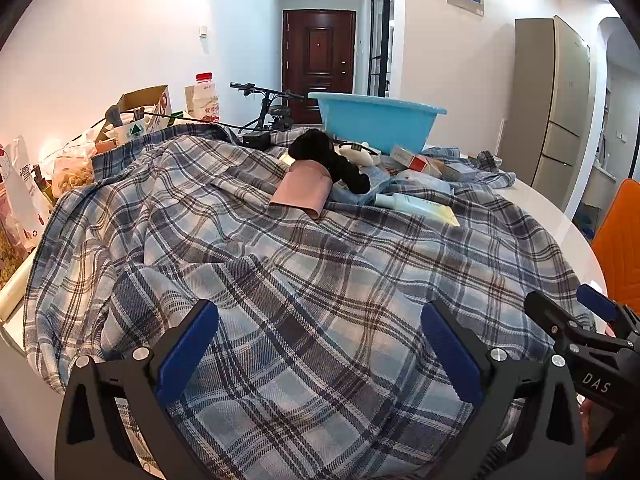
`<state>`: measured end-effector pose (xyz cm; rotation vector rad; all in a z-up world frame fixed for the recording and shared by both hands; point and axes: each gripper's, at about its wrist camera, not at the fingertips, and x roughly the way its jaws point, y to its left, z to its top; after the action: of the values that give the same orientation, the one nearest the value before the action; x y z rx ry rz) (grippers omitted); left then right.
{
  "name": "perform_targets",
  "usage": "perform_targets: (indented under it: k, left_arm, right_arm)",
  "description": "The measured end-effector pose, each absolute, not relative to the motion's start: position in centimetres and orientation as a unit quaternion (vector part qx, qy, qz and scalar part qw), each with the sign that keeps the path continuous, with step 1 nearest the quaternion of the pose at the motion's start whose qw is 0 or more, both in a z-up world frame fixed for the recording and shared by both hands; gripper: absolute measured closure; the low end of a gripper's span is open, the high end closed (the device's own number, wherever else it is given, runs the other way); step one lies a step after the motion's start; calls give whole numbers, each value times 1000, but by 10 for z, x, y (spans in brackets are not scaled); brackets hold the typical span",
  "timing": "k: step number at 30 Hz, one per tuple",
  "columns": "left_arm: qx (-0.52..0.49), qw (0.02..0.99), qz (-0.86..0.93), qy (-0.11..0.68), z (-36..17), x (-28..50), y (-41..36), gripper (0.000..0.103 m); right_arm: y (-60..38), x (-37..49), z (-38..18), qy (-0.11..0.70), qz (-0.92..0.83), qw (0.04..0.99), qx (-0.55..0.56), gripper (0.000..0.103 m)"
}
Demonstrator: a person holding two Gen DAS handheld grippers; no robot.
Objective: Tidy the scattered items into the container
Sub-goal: 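Move both tools toward the cluttered items on the plaid shirt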
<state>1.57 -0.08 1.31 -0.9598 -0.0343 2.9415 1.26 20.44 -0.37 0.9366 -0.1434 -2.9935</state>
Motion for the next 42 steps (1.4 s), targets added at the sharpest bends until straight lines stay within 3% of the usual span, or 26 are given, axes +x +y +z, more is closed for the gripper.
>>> perform_targets:
  k: [17,27,32,42]
  left_arm:
    - [-297,24,955,-2,15,15,1,0]
    - [-300,89,950,-7,47,-70,-7,0]
    - [-322,69,944,0,50,-109,-1,0]
    - [-305,4,952,6,49,-75,1,0]
  right_arm:
    - [205,5,-1,-48,-952,6,302,0]
    - [181,-70,39,-13,-957,23,288,0]
    - [188,-93,42,-32,-955,-2,294,0]
    - [202,-79,41,-48,-959,-11,280,0]
